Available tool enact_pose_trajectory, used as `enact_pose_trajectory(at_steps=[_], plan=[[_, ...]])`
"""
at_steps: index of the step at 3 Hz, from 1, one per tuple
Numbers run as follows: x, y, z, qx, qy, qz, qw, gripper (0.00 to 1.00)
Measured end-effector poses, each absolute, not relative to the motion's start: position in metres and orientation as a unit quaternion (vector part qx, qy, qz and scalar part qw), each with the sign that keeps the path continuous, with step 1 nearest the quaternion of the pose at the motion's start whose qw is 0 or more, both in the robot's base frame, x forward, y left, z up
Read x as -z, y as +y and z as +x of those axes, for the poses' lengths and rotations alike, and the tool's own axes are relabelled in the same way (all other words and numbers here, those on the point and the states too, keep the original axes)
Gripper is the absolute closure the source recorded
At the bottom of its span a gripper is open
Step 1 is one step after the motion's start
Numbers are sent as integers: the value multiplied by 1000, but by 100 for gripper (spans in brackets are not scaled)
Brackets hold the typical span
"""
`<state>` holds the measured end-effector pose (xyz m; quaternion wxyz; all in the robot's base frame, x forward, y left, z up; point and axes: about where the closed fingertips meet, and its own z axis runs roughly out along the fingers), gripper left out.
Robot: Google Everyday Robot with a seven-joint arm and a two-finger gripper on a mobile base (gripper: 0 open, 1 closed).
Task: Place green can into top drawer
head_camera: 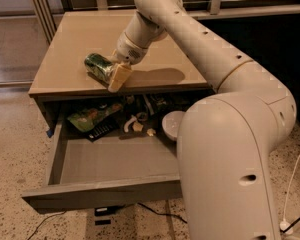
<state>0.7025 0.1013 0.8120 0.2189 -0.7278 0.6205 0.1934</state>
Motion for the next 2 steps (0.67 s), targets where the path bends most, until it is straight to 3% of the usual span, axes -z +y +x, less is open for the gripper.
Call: enact_pose_trajectory(at_steps=[2], plan=[[-812,101,703,-193,620,-728,219,89]])
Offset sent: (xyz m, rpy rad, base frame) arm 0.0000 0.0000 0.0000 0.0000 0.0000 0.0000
